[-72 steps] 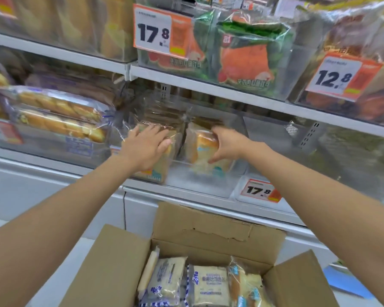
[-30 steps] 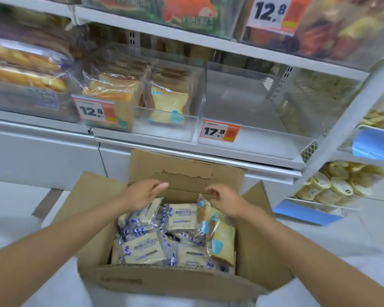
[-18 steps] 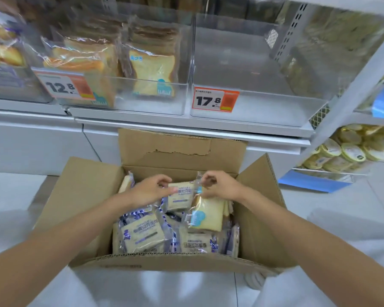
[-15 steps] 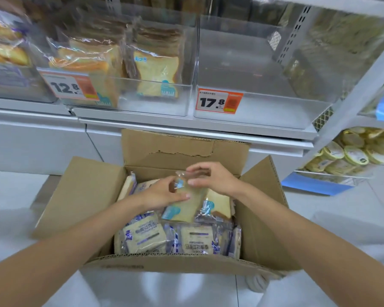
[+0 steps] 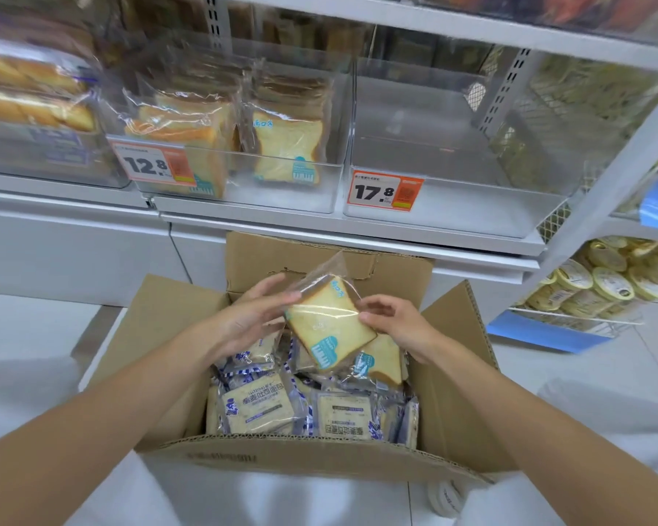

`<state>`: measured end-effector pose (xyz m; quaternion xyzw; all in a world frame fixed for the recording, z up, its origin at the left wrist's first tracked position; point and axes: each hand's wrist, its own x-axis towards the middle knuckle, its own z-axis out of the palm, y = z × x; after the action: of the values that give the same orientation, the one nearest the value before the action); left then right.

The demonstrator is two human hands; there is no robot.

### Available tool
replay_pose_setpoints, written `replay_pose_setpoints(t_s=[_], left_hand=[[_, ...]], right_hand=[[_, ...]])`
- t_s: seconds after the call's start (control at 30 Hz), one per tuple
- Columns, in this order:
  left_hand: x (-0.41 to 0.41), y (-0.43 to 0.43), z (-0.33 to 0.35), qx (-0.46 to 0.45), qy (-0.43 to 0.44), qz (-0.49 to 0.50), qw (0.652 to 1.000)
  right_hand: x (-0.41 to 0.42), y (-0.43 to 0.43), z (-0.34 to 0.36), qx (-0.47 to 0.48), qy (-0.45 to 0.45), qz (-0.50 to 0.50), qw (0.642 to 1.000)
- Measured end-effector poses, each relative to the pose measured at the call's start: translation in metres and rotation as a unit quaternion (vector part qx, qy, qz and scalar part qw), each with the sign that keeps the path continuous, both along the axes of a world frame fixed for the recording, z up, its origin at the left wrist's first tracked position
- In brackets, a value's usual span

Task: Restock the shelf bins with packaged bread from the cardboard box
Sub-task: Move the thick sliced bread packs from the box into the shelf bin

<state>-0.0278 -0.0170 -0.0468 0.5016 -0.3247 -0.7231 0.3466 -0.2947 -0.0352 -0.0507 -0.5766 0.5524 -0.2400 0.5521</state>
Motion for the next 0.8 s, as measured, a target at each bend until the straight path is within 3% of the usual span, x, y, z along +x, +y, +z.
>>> replay_pose_setpoints(t_s=[0.13,0.2,0.3,0.4,0.5,0.6,0.73,0.8], left_hand=[[-0.005,-0.001,-0.001,-0.033,-0.184,-0.127,0.974],[-0.006,0.0,-0.009,-0.035,-0.238,-0.126,0.962],[0.003,-0.001,-0.014,0.017,-0.172,-0.038,0.984],[0.017,-0.001,-0.023,0.036,-0.152,0.027,0.987],[0.026,0.003,-0.036,0.043,-0.156,0.043,0.986],[0.032,0.007,-0.041,0.062,-0.171,0.05,0.982],[0.043,0.013,-0.045,0.071,-0.17,0.063,0.981],[0.048,0.016,-0.045,0.071,-0.169,0.063,0.981]], right_hand=[[0.005,-0.004,-0.003,-0.02,-0.008,0.04,0.999],[0.01,-0.006,-0.007,-0.024,0.0,0.026,0.999],[-0.003,-0.015,-0.035,-0.009,0.071,-0.067,0.995],[-0.02,-0.01,-0.081,0.065,0.243,-0.012,0.968],[-0.011,0.009,-0.104,0.063,0.201,0.093,0.973],[0.007,0.02,-0.107,0.031,0.133,0.096,0.986],[0.003,0.016,-0.116,0.028,0.274,0.09,0.957],[-0.001,0.012,-0.115,0.036,0.282,0.085,0.955]])
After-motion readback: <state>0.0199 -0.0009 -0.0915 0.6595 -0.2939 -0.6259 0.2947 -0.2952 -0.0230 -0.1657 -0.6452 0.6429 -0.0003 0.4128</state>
